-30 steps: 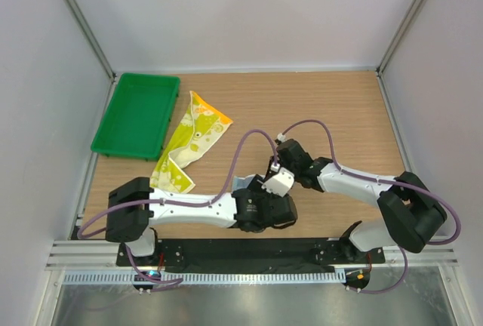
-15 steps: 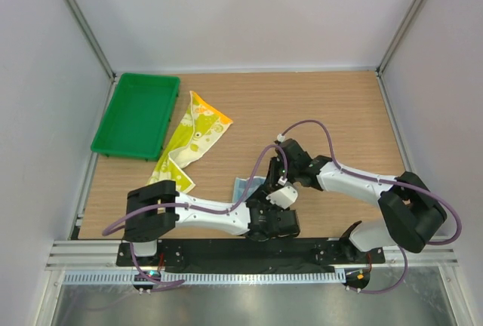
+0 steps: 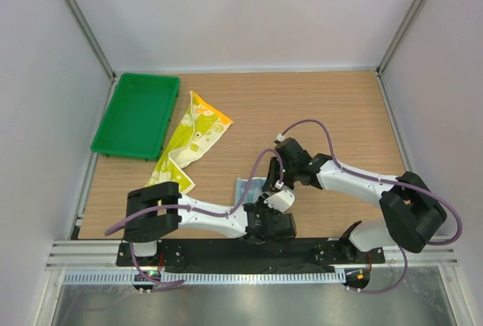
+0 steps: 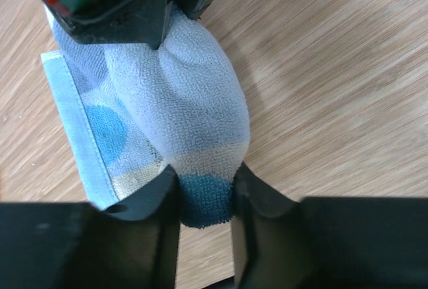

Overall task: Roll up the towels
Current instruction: Roll the towel

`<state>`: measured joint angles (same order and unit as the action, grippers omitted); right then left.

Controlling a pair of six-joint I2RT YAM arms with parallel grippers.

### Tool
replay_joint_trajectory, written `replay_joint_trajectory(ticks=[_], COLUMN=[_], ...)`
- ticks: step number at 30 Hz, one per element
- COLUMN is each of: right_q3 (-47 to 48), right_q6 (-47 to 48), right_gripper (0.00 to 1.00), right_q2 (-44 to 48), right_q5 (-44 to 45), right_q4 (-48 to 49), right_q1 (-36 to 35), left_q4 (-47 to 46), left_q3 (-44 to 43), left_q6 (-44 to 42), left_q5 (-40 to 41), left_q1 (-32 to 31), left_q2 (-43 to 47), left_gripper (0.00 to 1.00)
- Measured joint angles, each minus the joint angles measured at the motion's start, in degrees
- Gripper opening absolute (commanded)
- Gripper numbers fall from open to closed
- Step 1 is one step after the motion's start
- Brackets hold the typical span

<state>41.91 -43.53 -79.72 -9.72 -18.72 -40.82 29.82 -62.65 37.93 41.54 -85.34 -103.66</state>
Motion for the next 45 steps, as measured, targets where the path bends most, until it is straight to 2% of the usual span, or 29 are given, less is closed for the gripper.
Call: replay_joint_trajectory(ticks=[3, 4, 8, 11, 16, 22, 28, 33, 38, 45], right_q3=[0.0, 0.1, 1.4, 2.9, 5.1, 5.3, -0.4, -7.8, -11.9, -14.3], right_q6=[0.0, 0.1, 0.4, 0.9, 1.2, 1.2, 0.8, -0.6, -2.6, -5.3], right_gripper=[0.23, 0.45, 0.80, 0.87, 0.88, 0.87, 0.87, 0.86, 0.86, 0.80], right_q2=[0.0, 0.0, 0.0, 0.3, 4.5, 10.1, 10.9, 10.8, 10.0, 1.3], right_q5=[0.0, 0.1, 0.7, 1.2, 0.0, -4.0, -10.7, -16.1, -18.7, -19.4], right_q4=[-0.4, -0.8, -2.8, -4.1, -4.2, -2.2, 3.6, 9.3, 17.1, 28.6], right_q1=[0.0, 0.0, 0.5, 1.6, 7.7, 14.2, 14.3, 13.7, 10.9, 6.1], left_q4=[-1.2, -1.6, -3.5, -5.4, -10.0, -17.4, -32.0, -40.8, -44.9, -44.1], left_q3=[0.7, 0.9, 3.1, 5.9, 11.6, 19.1, 30.8, 36.0, 40.6, 43.6], left_q6=[0.4, 0.5, 0.7, 1.2, 2.8, 6.4, 14.5, 21.1, 27.8, 32.2], left_q5=[-0.1, -0.2, -0.8, -2.3, -6.7, -13.8, -23.3, -26.9, -27.2, -26.9], left_q1=[0.3, 0.3, 0.6, 1.4, 3.8, 8.4, 14.9, 17.1, 17.6, 17.7], left_q2=[0.0, 0.2, 2.0, 4.6, 10.2, 17.2, 24.2, 25.6, 28.6, 33.0], left_gripper=[0.17, 0.16, 0.10, 0.09, 0.08, 0.00, 0.00, 0.00, 0.00, 0.00])
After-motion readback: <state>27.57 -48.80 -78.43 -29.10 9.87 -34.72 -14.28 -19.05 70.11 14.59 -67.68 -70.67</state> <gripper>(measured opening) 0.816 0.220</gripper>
